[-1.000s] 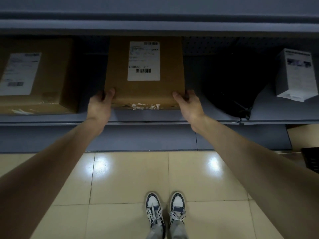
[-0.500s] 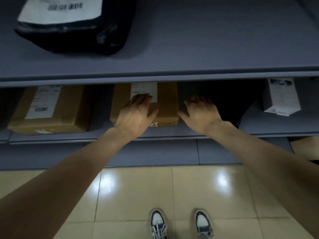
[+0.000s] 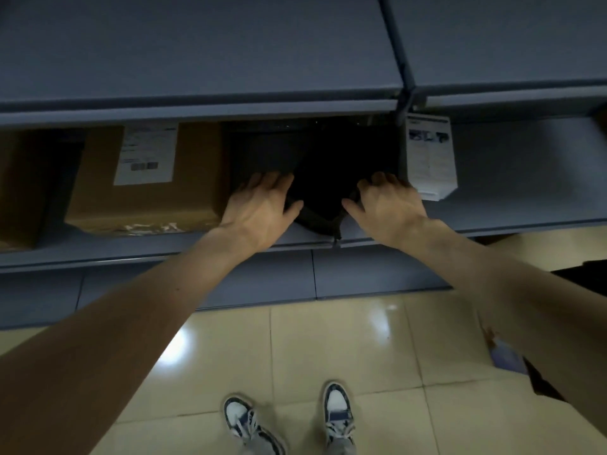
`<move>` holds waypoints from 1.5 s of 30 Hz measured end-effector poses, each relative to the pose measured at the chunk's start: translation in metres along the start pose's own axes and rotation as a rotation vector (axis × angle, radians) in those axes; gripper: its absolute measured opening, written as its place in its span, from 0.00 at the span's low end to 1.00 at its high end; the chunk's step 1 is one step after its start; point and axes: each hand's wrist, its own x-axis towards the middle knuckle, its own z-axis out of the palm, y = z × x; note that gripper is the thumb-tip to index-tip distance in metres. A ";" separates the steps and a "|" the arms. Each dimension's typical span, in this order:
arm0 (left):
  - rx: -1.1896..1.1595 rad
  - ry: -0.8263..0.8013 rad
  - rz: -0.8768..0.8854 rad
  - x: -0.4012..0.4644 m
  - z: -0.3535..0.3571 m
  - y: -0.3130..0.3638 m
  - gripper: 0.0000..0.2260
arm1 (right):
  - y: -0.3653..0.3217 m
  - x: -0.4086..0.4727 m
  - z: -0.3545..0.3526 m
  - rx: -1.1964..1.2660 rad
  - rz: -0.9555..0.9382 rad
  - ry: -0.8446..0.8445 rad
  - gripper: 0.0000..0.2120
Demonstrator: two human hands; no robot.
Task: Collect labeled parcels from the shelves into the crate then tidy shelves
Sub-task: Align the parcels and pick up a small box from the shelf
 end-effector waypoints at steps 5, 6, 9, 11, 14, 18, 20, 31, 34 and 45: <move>0.001 -0.081 -0.051 0.019 0.020 0.021 0.29 | 0.023 -0.005 0.017 0.052 0.020 -0.039 0.25; -0.008 -0.095 -0.067 0.022 0.024 0.022 0.30 | 0.024 -0.006 0.022 0.066 0.026 -0.062 0.26; -0.047 -0.118 -0.111 0.025 0.034 0.024 0.30 | 0.022 -0.005 0.037 0.145 0.047 -0.124 0.27; -0.082 -0.104 -0.119 0.023 0.042 0.028 0.30 | 0.019 -0.004 0.045 0.234 0.058 -0.164 0.27; -0.133 -0.054 -0.131 0.018 0.049 0.034 0.31 | 0.015 -0.001 0.054 0.419 0.101 -0.237 0.26; -0.183 0.002 -0.129 0.002 0.055 0.056 0.30 | 0.011 0.001 0.056 0.817 0.247 -0.267 0.24; -0.251 -0.006 -0.141 -0.009 0.060 0.071 0.30 | 0.012 -0.003 0.054 0.939 0.316 -0.258 0.23; -0.630 -0.034 -0.219 -0.034 0.071 0.098 0.29 | 0.034 -0.027 0.053 1.218 0.376 -0.224 0.25; -0.700 -0.052 -0.268 -0.035 0.069 0.098 0.30 | 0.035 -0.029 0.049 1.261 0.389 -0.179 0.25; -0.801 -0.058 -0.373 -0.031 0.057 0.072 0.34 | 0.011 -0.042 0.020 1.194 0.163 -0.028 0.14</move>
